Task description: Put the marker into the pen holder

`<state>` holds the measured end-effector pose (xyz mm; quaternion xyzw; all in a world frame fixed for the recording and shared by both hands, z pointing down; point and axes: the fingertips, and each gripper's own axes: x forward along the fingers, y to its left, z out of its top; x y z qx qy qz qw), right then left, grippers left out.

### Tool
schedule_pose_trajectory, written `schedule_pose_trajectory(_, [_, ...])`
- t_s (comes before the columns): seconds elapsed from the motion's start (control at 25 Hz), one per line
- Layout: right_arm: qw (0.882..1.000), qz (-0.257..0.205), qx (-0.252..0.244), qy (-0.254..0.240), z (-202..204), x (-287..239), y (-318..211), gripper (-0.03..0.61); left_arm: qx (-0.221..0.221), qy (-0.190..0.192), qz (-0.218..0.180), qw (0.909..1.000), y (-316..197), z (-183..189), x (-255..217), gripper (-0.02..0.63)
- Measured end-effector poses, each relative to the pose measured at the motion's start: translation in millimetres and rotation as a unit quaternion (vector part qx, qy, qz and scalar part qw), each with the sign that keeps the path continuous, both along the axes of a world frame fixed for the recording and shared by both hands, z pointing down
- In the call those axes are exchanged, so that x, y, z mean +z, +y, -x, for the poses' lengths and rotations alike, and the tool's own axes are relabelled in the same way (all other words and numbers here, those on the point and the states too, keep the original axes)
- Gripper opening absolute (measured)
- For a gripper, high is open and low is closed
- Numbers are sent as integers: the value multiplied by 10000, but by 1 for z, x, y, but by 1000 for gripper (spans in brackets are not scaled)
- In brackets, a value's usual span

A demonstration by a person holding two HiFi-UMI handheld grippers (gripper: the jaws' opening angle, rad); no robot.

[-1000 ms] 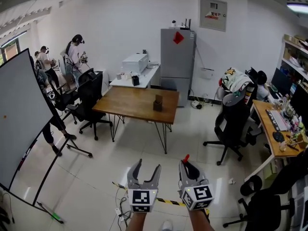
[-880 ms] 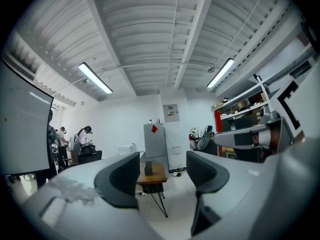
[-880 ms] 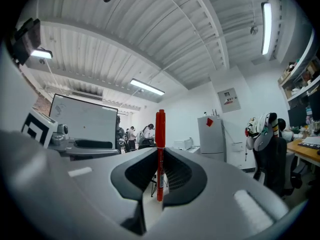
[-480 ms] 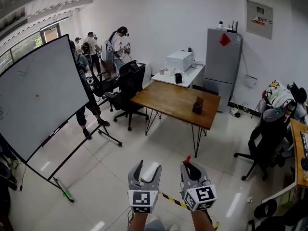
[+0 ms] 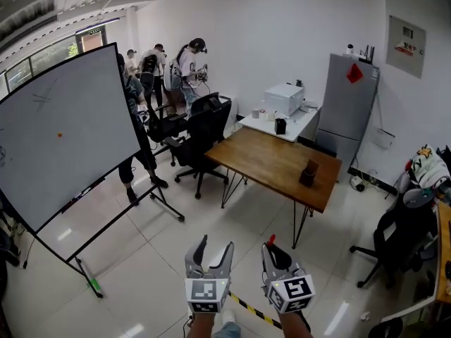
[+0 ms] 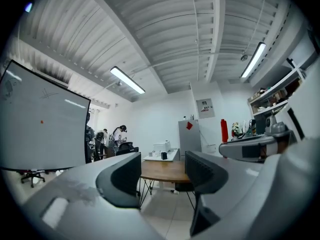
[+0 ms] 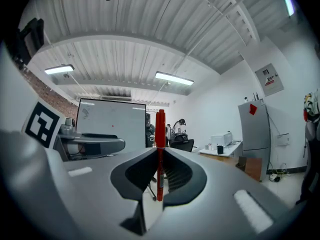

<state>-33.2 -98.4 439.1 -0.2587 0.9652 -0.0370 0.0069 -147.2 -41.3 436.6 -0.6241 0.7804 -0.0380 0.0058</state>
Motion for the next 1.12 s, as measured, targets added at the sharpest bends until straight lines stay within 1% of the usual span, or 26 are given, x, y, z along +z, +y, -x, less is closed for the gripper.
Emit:
schedule_pose_trajectory(0.04, [10000,-50,7,-19,10,-5,-11,37,16,-31,-56,10000,-11,10,-3,275])
schedule_pose_trajectory(0.16, [9997,-229,-41,-84,43,-20,-39,37,-64,-35,-397,9992,-40,41,-21,275])
schedule_pose_trajectory(0.2, [9996,-266,-72,-90,54,-23,-47,37,-94,-50,-420,9991,-48,52,-23,275])
schedule_pose_trajectory(0.44, [9995,-180,-250,38,119,-15,-87,37,-134,-149,-118,9997,-88,113,-12,275])
schedule_pose_trajectory(0.52, [9995,-188,-250,26,139,-17,-97,37,-124,-112,-135,9998,-100,133,-14,275])
schedule_pose_trajectory(0.64, [9995,-256,-169,5,157,-21,-113,37,29,103,-238,9997,-114,154,-19,275])
schedule_pose_trajectory(0.76, [9997,-194,26,137,153,-12,-134,37,160,178,-231,9994,-134,161,-15,275])
schedule_pose_trajectory(0.88, [9992,-40,310,252,142,2,-161,37,500,338,-259,9978,-165,151,-12,275])
schedule_pose_trajectory(0.96, [9986,9,445,272,139,7,-181,37,694,390,-188,9966,-189,145,-3,275])
schedule_pose_trajectory(1.12, [9984,18,530,179,145,11,-225,37,885,212,44,9958,-238,140,21,275])
